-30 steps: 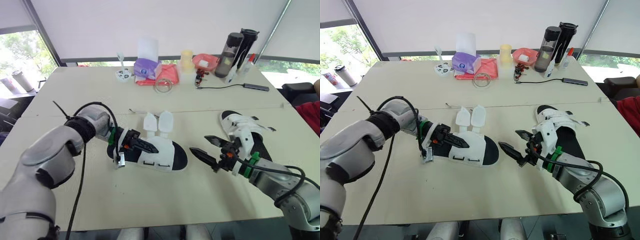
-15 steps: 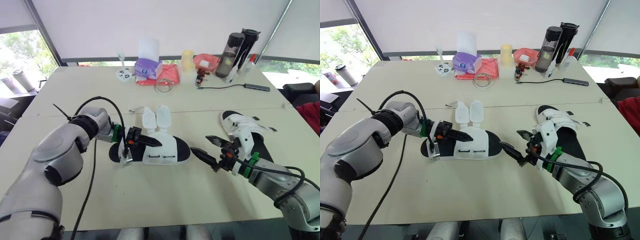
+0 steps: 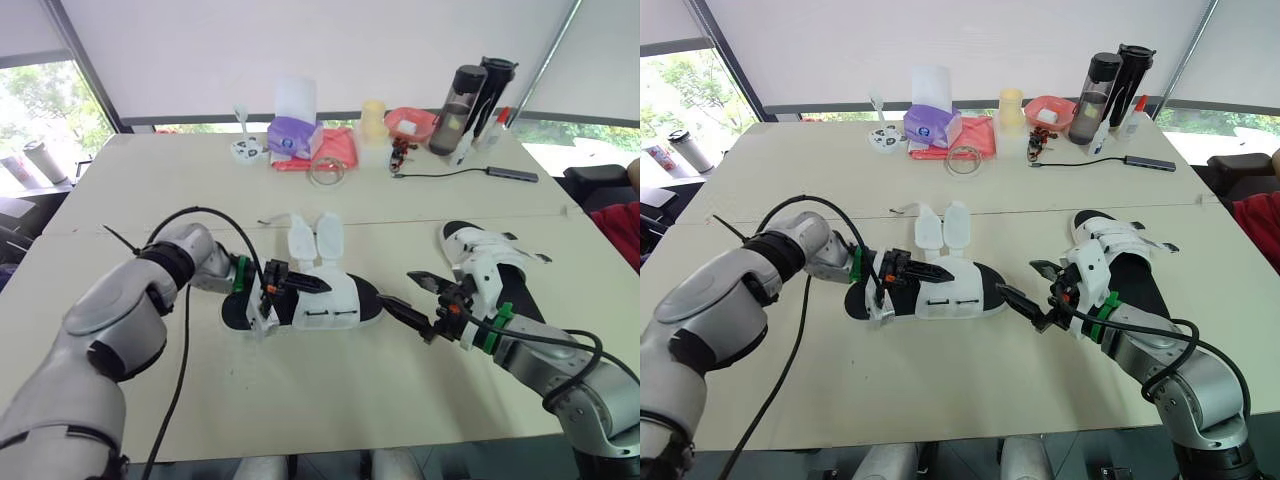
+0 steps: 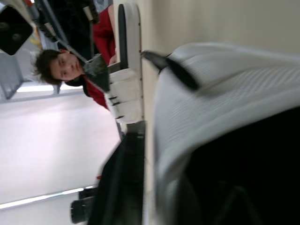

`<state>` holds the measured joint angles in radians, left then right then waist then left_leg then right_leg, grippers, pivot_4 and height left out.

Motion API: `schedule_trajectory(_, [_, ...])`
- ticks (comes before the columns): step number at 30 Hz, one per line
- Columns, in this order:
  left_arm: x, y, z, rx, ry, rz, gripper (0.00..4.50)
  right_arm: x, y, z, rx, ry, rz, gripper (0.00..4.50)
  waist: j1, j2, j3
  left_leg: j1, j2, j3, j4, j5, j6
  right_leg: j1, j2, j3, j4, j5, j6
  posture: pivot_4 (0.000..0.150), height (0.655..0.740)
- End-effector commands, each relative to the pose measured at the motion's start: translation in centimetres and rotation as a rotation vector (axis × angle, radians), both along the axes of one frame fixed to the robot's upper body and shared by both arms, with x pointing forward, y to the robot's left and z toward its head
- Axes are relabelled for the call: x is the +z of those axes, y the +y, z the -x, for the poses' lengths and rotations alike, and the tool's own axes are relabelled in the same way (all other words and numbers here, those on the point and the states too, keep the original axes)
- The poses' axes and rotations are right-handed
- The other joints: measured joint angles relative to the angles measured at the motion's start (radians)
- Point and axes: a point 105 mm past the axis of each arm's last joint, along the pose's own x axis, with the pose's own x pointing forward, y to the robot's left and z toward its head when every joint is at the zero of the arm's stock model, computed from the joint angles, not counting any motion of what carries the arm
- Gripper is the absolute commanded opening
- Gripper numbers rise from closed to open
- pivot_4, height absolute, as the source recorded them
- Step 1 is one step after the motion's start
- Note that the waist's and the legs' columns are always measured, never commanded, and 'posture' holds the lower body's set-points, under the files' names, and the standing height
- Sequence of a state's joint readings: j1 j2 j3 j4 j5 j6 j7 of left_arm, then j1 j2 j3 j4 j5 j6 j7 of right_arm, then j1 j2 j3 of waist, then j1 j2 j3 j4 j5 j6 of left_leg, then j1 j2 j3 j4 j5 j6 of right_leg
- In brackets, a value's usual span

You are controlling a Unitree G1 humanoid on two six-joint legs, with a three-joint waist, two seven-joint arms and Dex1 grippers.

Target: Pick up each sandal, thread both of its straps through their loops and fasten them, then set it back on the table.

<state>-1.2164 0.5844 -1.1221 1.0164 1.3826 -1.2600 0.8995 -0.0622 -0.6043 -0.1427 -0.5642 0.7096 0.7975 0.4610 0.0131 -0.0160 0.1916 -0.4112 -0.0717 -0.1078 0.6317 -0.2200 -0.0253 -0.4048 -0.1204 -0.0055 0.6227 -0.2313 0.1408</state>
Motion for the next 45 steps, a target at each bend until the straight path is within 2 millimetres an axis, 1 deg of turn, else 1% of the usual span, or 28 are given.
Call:
schedule_trajectory(1, [1.2, -0.3, -0.2, 0.001, -0.016, 0.039, 3.28, 1.0, 0.4, -0.1, 0.022, -0.052, -0.007, 4.5, 0.001, 0.0, 0.0, 0.0, 0.0, 0.0, 0.0, 0.0, 0.0, 0.0, 0.0, 0.0, 0.0, 0.0, 0.0, 0.15, 0.74])
schedule_trajectory(2, [1.3, -0.3, -0.2, 0.002, -0.017, 0.041, 3.74, 0.9, 0.4, -0.1, 0.025, -0.051, -0.005, 4.5, 0.001, 0.0, 0.0, 0.0, 0.0, 0.0, 0.0, 0.0, 0.0, 0.0, 0.0, 0.0, 0.0, 0.0, 0.0, 0.15, 0.74])
schedule_trajectory(4, [1.5, -0.1, -0.3, 0.012, -0.021, 0.046, 4.48, 0.8, 0.5, -0.1, 0.036, -0.046, 0.001, 4.5, 0.002, 0.0, 0.0, 0.0, 0.0, 0.0, 0.001, 0.0, 0.0, 0.001, 0.0, 0.0, 0.0, 0.0, 0.001, 0.15, 0.74])
schedule_trajectory(8, [1.8, 0.5, -0.8, 0.052, -0.031, 0.045, 4.48, 0.7, 0.5, -0.1, 0.049, -0.042, 0.009, 4.5, 0.0, 0.0, -0.001, 0.001, 0.0, 0.0, 0.001, 0.0, 0.0, 0.001, 0.0, 0.0, 0.001, -0.002, 0.002, 0.15, 0.74])
schedule_trajectory(10, [2.3, 1.3, -0.8, 0.065, -0.031, 0.043, 4.48, 0.4, 0.5, -0.1, 0.066, -0.036, 0.03, 4.5, -0.002, 0.0, -0.001, 0.001, 0.0, 0.0, 0.001, 0.0, 0.0, 0.001, 0.0, 0.0, 0.002, -0.001, 0.002, 0.15, 0.74])
schedule_trajectory(13, [2.8, 2.6, -0.2, 0.065, -0.017, 0.03, 4.48, 0.3, 0.4, -0.2, 0.077, -0.032, 0.036, 4.5, -0.008, 0.0, 0.0, 0.001, 0.0, 0.0, 0.001, 0.0, 0.0, -0.001, 0.0, 0.0, 0.004, -0.001, 0.002, 0.15, 0.74])
schedule_trajectory(19, [3.7, 4.7, 1.0, 0.071, 0.0, 0.042, 4.48, 0.1, 0.5, -0.2, 0.096, -0.03, 0.04, 4.5, -0.001, 0.0, 0.0, 0.001, 0.0, 0.0, 0.001, 0.0, 0.0, -0.001, 0.0, 0.001, 0.005, 0.0, -0.001, 0.15, 0.74])
schedule_trajectory(21, [3.9, 5.7, 1.6, 0.087, 0.009, 0.06, 4.48, 0.1, 0.6, -0.2, 0.102, -0.04, 0.046, 4.5, -0.002, 0.0, 0.0, 0.001, 0.0, 0.0, 0.001, 0.0, 0.0, -0.001, 0.0, 0.001, 0.005, 0.0, -0.001, 0.15, 0.74])
schedule_trajectory(23, [4.1, 6.6, 1.6, 0.129, 0.016, 0.076, 4.48, 0.2, 0.5, -0.4, 0.1, -0.049, 0.055, 4.5, -0.002, 0.0, 0.0, 0.001, 0.0, 0.0, 0.001, 0.0, 0.0, -0.002, 0.0, 0.001, 0.006, 0.0, -0.001, 0.15, 0.74])
schedule_trajectory(25, [4.3, 7.6, 0.7, 0.232, 0.032, 0.105, 4.48, 0.4, 0.5, -0.4, 0.105, -0.06, 0.059, 4.5, -0.001, 0.0, 0.0, 0.001, 0.0, 0.0, 0.001, 0.0, 0.0, -0.002, 0.0, 0.001, 0.006, 0.0, -0.001, 0.15, 0.74])
schedule_trajectory(27, [5.1, 8.8, -1.2, 0.396, 0.078, 0.206, 4.48, 0.6, 0.5, -0.5, 0.115, -0.069, 0.065, 4.5, 0.0, 0.0, -0.001, 0.001, 0.0, 0.0, 0.001, 0.0, 0.0, -0.001, 0.0, 0.001, 0.006, 0.0, -0.001, 0.15, 0.74])
schedule_trajectory(29, [6.2, 9.6, -3.0, 0.556, 0.135, 0.345, 4.48, 0.5, 0.5, -0.6, 0.13, -0.072, 0.081, 4.5, -0.003, 0.0, -0.001, 0.002, 0.0, 0.0, 0.002, 0.0, 0.0, -0.001, 0.0, 0.0, 0.007, 0.0, -0.001, 0.15, 0.74])
schedule_trajectory(31, [7.0, 10.3, -4.3, 0.704, 0.272, 0.482, 4.48, 0.3, 0.8, -0.5, 0.156, -0.069, 0.104, 4.5, -0.008, 0.0, -0.001, 0.002, 0.0, 0.0, 0.002, 0.0, 0.0, -0.001, 0.0, 0.001, 0.007, 0.0, -0.001, 0.15, 0.74])
schedule_trajectory(32, [7.0, 10.5, -4.6, 0.763, 0.385, 0.533, 4.48, 0.1, 0.9, -0.4, 0.171, -0.069, 0.116, 4.5, -0.013, 0.001, -0.001, 0.002, 0.001, 0.0, 0.002, 0.0, 0.0, -0.001, 0.0, 0.002, 0.006, 0.0, -0.002, 0.15, 0.74])
schedule_trajectory(35, [6.3, 11.0, -4.5, 0.861, 0.728, 0.641, 4.5, -0.2, 1.1, -0.4, 0.196, -0.071, 0.137, 3.63, -0.029, 0.001, -0.001, 0.002, 0.003, -0.004, 0.001, 0.0, 0.0, -0.003, -0.001, 0.002, 0.007, 0.0, -0.003, 0.15, 0.74])
schedule_trajectory(37, [6.2, 11.0, -4.2, 0.883, 0.903, 0.72, 4.5, -0.4, 1.1, -0.5, 0.203, -0.07, 0.143, 2.69, -0.032, 0.001, -0.001, 0.002, 0.003, -0.004, 0.001, 0.0, 0.0, -0.003, -0.001, 0.003, 0.007, 0.0, -0.003, 0.15, 0.74])
schedule_trajectory(39, [6.2, 10.8, -3.9, 0.887, 1.028, 0.771, 4.5, -0.5, 1.1, -0.8, 0.205, -0.072, 0.147, 1.56, -0.032, 0.001, -0.001, 0.002, 0.002, -0.004, 0.001, 0.0, 0.0, -0.003, 0.0, 0.003, 0.008, 0.0, -0.004, 0.15, 0.74])
schedule_trajectory(40, [6.3, 10.7, -3.7, 0.884, 1.069, 0.789, 4.5, -0.6, 1.2, -0.9, 0.207, -0.073, 0.15, 1.1, -0.032, 0.001, -0.001, 0.003, 0.002, -0.004, 0.001, 0.0, 0.0, -0.003, 0.0, 0.003, 0.008, 0.0, -0.004, 0.15, 0.74])
schedule_trajectory(42, [6.5, 10.2, -3.3, 0.856, 1.214, 0.847, 4.5, -0.7, 1.3, -1.3, 0.224, -0.081, 0.179, 0.08, -0.03, 0.001, -0.001, 0.003, 0.002, -0.004, 0.001, 0.0, 0.0, -0.002, 0.0, 0.003, 0.008, 0.0, -0.004, 0.15, 0.74])
schedule_trajectory(45, [6.4, 10.4, -3.3, 0.86, 1.373, 0.889, 4.5, -1.1, 1.8, -1.7, 0.265, -0.078, 0.208, 0.03, -0.028, 0.001, -0.001, 0.003, 0.002, -0.004, 0.001, 0.0, 0.0, -0.002, 0.001, 0.003, 0.008, 0.0, -0.004, 0.15, 0.74])
